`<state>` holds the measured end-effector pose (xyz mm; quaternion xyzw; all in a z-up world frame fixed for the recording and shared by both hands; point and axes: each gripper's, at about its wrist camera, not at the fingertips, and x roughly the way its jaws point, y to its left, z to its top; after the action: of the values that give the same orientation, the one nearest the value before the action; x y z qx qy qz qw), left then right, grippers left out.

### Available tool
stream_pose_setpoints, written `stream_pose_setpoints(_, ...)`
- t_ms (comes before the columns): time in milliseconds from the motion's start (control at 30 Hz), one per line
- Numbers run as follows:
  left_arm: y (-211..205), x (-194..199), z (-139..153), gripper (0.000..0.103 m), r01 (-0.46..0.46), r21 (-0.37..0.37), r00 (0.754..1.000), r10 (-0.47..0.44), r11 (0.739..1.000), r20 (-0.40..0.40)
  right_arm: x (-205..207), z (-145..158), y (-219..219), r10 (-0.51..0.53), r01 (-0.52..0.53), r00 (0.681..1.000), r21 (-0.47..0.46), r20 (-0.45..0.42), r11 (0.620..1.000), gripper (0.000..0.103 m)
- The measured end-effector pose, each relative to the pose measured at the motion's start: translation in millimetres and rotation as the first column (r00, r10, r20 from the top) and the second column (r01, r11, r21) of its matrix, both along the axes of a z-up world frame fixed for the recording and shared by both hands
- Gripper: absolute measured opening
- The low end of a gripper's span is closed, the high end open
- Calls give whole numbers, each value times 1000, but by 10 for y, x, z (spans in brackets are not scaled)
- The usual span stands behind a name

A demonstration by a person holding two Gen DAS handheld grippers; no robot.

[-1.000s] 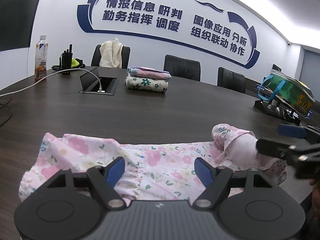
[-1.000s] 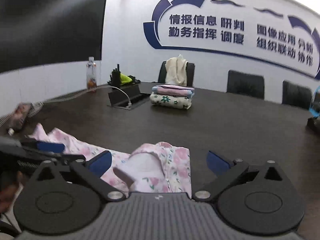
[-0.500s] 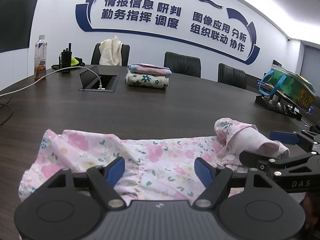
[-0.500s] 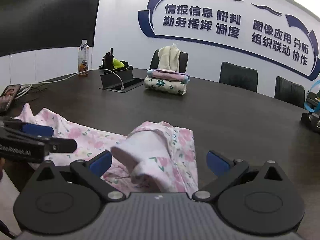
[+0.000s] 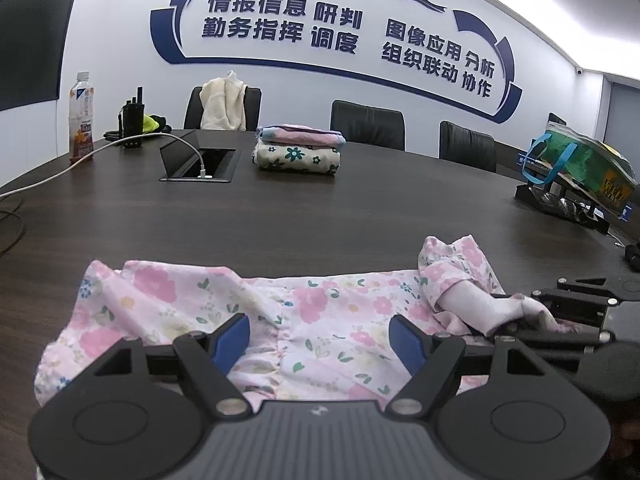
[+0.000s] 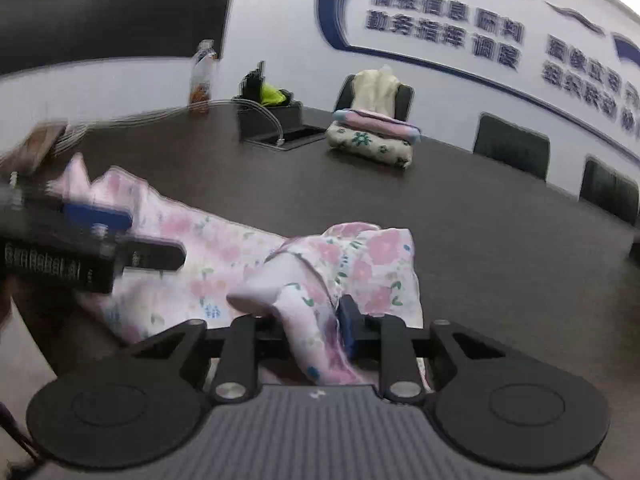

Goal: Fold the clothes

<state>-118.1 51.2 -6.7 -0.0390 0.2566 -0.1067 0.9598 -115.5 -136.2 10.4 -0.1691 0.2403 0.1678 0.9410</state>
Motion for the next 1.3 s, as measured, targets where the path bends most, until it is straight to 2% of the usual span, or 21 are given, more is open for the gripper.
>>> stream_pose_setpoints(67,-6,15,20,76,5,-9,1000,-5,1000,-3,-15,-11,92,34,-32,999,-110,20,993,17)
stream_pose_setpoints(167,-29,39,72,75,26,-21,1000,-26,999,-3,34,-15,147,78,-67,996,-257,36,964,16)
stream_pose_setpoints(267,-79,6,149,75,38,1,999,-38,999,23,205,-62,64,150,-119,988,-402,46,908,16)
stream_pose_setpoints(400,-69,-16,233,75,46,13,998,-46,999,49,626,-194,-99,198,-116,976,-542,94,832,19)
stream_pose_setpoints(433,-42,-1,264,75,42,22,998,-43,999,54,694,-138,-134,184,-112,979,-524,87,845,24)
stream_pose_setpoints(467,-12,15,296,75,37,33,998,-39,999,59,744,-41,-167,160,-107,985,-481,70,870,39)
stream_pose_setpoints(500,29,66,341,75,43,38,998,-45,998,54,736,93,-221,159,-119,985,-406,66,906,50)
stream_pose_setpoints(533,71,124,388,75,51,42,997,-53,998,48,691,237,-290,160,-130,985,-314,72,941,69)
stream_pose_setpoints(567,113,181,435,75,59,47,997,-60,997,42,645,362,-373,143,-123,987,-226,74,966,81)
stream_pose_setpoints(667,117,514,533,79,125,84,992,-125,989,-4,568,561,-660,38,-37,998,-17,48,999,82)
stream_pose_setpoints(733,27,756,536,79,180,127,983,-176,975,-42,543,624,-867,-42,40,999,99,10,994,82)
stream_pose_setpoints(800,-33,965,490,79,242,102,968,-232,965,-96,589,552,-1031,-130,135,991,151,-44,979,82)
stream_pose_setpoints(867,-85,1146,430,77,287,74,950,-273,955,-152,650,430,-1148,-188,201,978,164,-91,966,81)
stream_pose_setpoints(933,-129,1294,354,74,310,47,932,-294,950,-211,699,320,-1233,-190,211,974,174,-127,962,80)
stream_pose_setpoints(1000,-128,1324,290,58,310,34,926,-293,950,-238,759,221,-1253,-176,203,971,175,-159,963,64)
stream_pose_setpoints(1033,-126,1334,258,55,309,29,923,-292,951,-251,807,174,-1248,-161,192,971,172,-177,966,43)
stream_pose_setpoints(1067,-109,1330,234,45,306,19,921,-291,952,-259,865,135,-1239,-148,182,970,171,-193,968,33)
stream_pose_setpoints(1100,-89,1315,214,37,296,12,922,-283,955,-264,927,99,-1226,-136,173,969,172,-207,970,29)
stream_pose_setpoints(1167,-67,1269,188,33,272,13,930,-259,962,-262,1041,78,-1172,-116,147,973,147,-200,978,23)
stream_pose_setpoints(1300,-83,1135,165,24,214,-17,944,-211,977,-251,1543,97,-1103,-92,109,976,81,-195,991,18)
